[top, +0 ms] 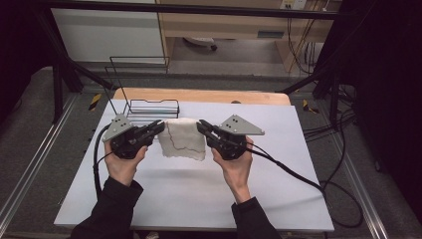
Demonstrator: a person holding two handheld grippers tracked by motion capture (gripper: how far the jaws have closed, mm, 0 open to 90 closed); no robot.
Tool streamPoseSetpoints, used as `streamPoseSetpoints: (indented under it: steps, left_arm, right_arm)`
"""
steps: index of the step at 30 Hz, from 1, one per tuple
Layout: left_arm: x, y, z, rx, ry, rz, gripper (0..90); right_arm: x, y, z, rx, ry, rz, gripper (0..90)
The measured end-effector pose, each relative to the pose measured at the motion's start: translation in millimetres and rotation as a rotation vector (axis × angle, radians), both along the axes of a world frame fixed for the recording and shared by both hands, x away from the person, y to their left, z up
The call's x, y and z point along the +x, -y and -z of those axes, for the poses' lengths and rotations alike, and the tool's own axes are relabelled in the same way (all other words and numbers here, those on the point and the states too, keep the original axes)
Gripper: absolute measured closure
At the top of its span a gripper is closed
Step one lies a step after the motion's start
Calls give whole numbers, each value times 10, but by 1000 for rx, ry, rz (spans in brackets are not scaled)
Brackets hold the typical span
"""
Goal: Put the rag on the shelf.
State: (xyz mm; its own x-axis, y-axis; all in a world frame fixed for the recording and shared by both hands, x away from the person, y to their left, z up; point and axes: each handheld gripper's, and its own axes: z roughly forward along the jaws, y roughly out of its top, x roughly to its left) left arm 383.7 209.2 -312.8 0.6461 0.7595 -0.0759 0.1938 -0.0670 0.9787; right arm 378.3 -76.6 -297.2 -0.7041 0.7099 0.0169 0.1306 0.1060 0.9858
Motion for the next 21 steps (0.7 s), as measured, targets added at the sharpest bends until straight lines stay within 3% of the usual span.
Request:
streamPoseSetpoints:
  steps: [14,21]
  left_arm:
    - [23,-173,-229,11,45,-32,824]
    - [33,-257,-291,-4,62,-49,824]
  right_arm:
    - [49,-184,-160,15,43,-6,839]
    - [77,-277,-221,20,66,-11,839]
